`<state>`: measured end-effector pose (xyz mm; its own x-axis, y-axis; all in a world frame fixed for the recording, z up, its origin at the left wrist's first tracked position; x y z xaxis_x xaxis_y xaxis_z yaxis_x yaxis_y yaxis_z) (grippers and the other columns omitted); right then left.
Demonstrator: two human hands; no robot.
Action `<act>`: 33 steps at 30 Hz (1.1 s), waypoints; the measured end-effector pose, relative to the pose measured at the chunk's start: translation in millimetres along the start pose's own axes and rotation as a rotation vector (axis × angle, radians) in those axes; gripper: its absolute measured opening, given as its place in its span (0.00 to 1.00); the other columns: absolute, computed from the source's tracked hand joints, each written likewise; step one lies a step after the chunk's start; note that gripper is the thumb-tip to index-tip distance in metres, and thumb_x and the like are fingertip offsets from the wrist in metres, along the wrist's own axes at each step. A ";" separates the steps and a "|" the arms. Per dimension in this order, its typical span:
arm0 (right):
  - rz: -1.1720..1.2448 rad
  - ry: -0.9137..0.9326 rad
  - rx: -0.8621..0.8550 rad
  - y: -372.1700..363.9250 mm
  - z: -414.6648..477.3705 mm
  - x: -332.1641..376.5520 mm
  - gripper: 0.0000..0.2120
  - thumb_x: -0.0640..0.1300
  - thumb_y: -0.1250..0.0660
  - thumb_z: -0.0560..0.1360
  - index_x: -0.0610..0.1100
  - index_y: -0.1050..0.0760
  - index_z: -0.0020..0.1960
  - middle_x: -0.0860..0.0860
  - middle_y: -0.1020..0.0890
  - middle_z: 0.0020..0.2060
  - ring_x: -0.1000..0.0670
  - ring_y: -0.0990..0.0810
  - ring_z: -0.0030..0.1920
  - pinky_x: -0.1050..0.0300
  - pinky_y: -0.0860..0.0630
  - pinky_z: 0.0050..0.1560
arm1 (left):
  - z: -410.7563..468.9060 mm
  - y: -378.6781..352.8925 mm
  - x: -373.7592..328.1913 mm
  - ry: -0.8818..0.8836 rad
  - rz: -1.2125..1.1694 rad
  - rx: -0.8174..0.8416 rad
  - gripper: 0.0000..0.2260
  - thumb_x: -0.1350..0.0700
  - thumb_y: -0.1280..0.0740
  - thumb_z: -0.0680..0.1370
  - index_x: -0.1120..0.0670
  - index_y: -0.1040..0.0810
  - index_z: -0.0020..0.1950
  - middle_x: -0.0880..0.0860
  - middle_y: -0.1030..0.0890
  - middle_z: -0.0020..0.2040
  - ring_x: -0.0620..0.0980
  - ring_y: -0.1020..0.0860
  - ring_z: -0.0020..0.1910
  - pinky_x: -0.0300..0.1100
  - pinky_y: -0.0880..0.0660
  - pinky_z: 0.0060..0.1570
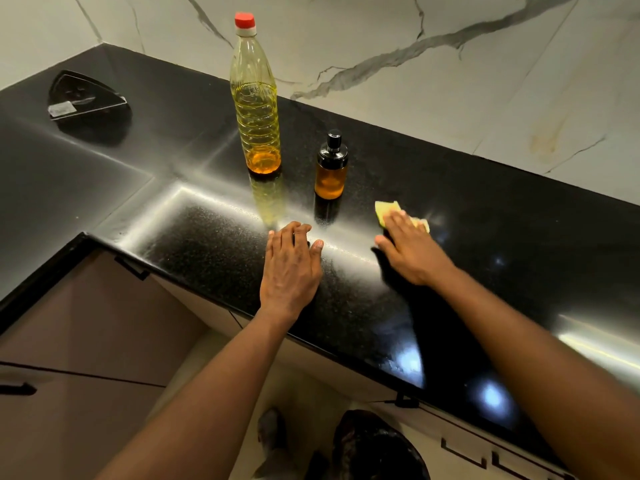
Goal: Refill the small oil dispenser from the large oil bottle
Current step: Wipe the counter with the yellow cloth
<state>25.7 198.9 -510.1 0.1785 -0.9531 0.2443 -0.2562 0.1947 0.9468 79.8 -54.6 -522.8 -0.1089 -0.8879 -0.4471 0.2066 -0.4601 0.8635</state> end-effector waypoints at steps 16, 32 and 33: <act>-0.003 0.310 0.115 -50.8 -140.0 88.3 0.38 0.71 0.65 0.80 0.51 0.61 0.85 0.54 0.62 0.83 0.58 0.69 0.82 0.52 0.70 0.81 | -3.7 24.0 37.6 0.027 -0.174 -0.113 0.15 0.47 0.41 0.85 0.55 0.29 0.67 0.56 0.25 0.64 0.56 0.26 0.61 0.58 0.29 0.65; 0.054 0.194 0.050 -70.1 -76.8 214.4 0.39 0.69 0.56 0.84 0.46 0.57 0.86 0.49 0.60 0.85 0.50 0.66 0.84 0.42 0.65 0.83 | 39.7 69.6 154.9 0.008 0.001 -0.028 0.20 0.44 0.40 0.84 0.56 0.30 0.70 0.60 0.29 0.69 0.61 0.30 0.70 0.61 0.36 0.73; 0.040 0.224 0.065 -75.2 -91.9 217.6 0.39 0.69 0.57 0.83 0.48 0.58 0.86 0.50 0.61 0.84 0.52 0.67 0.83 0.43 0.66 0.83 | 42.1 70.2 158.2 -0.008 -0.003 -0.023 0.20 0.44 0.40 0.84 0.56 0.30 0.70 0.59 0.28 0.70 0.61 0.31 0.70 0.60 0.36 0.74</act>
<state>171.1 -1.9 -508.9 0.3713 -0.8685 0.3285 -0.3263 0.2092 0.9218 36.1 -227.2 -523.1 -0.1168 -0.8865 -0.4478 0.2289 -0.4627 0.8564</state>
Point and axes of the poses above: each hand's wrist, its own z-axis towards the middle knuckle, its own y-axis out of the back of the hand, x = y × z, the point moved 1 cm from there along z, towards the middle knuckle
